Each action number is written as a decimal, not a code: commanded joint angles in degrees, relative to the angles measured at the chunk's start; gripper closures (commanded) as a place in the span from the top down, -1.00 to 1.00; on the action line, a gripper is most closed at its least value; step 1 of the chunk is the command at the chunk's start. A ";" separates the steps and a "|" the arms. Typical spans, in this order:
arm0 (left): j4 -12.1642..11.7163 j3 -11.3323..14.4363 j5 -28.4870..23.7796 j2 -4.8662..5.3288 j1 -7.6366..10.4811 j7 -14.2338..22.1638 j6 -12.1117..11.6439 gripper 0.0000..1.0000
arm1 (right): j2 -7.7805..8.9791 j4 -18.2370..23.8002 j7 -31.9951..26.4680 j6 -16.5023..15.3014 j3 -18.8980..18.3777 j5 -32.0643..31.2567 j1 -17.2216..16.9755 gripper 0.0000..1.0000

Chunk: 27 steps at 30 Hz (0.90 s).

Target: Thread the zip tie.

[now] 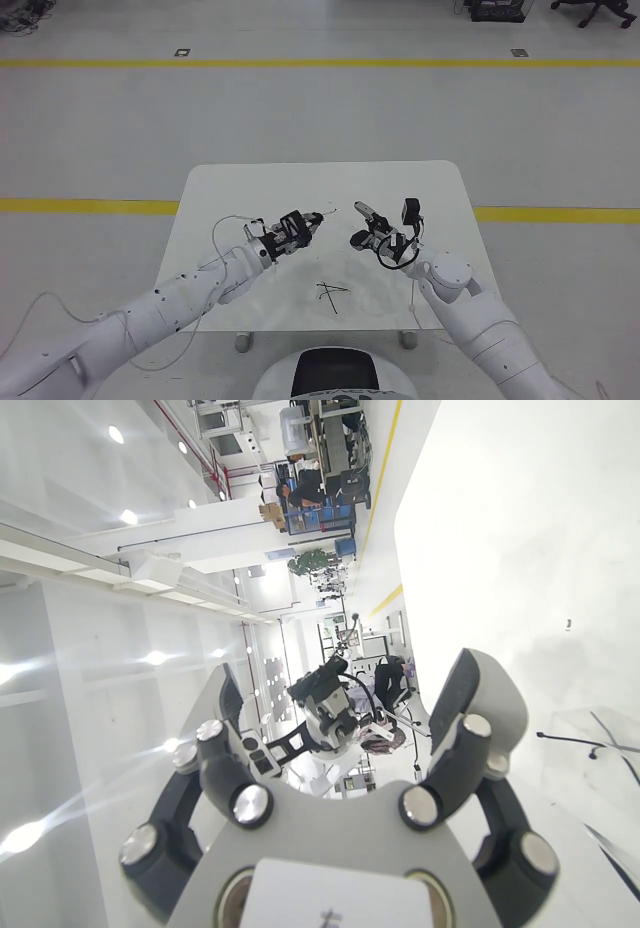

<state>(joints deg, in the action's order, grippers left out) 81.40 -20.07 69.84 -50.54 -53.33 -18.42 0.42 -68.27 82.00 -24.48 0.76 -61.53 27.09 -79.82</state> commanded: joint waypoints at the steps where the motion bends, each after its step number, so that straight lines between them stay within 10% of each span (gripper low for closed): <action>1: -0.82 -1.55 -6.36 0.02 -0.06 1.46 -4.28 -1.00 | 0.00 0.00 0.00 0.00 0.00 0.00 0.00 1.00; 9: -5.18 -5.96 -25.20 -0.19 0.17 8.58 -19.86 -1.00 | 0.37 0.24 -0.13 -2.54 -1.90 -3.57 -0.66 1.00; 17: -3.94 -3.66 -42.55 -0.42 1.62 15.36 -19.90 -1.00 | 0.88 -0.28 -7.29 -2.74 -2.72 -6.02 0.06 1.00; 27: -6.11 -3.53 -40.27 -0.26 2.72 12.43 -19.50 -1.00 | 0.94 -0.57 -8.19 -2.75 -2.94 -5.81 0.18 1.00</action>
<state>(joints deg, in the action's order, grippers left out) 75.45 -23.57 29.60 -50.80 -50.54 -6.06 -19.46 -67.33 81.42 -32.67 -1.99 -64.47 21.28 -79.64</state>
